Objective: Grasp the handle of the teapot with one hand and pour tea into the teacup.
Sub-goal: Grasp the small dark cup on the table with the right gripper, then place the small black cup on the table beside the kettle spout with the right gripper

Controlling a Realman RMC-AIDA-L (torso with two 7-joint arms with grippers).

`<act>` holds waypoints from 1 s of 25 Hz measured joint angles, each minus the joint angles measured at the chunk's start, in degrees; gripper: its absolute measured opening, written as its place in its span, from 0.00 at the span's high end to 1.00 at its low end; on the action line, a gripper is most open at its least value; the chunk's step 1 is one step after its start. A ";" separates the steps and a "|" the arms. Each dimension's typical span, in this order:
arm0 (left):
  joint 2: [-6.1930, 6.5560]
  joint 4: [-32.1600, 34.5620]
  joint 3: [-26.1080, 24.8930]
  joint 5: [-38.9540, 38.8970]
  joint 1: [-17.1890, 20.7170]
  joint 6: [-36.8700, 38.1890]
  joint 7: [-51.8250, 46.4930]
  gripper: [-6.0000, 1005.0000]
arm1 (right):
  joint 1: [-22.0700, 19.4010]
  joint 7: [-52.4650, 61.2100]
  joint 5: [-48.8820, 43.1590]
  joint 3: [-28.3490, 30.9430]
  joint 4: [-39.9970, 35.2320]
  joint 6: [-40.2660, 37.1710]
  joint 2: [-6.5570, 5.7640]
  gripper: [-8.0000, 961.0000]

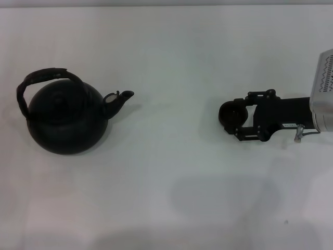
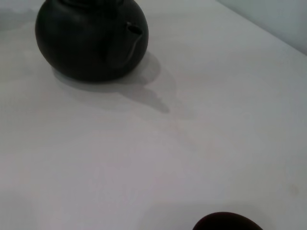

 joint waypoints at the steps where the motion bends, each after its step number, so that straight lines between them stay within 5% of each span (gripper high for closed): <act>1: 0.00 0.00 0.00 0.00 0.01 0.00 0.00 0.22 | 0.00 0.02 0.13 0.11 -0.22 0.42 -0.01 0.24; 11: 0.00 0.01 0.00 0.54 0.08 0.14 0.00 0.22 | 0.69 5.95 -1.29 1.86 -6.78 6.69 -0.16 0.24; 25: -0.09 0.17 0.00 2.52 0.28 0.47 -0.15 0.22 | 6.42 9.62 -0.92 -8.89 -6.37 2.40 0.80 0.22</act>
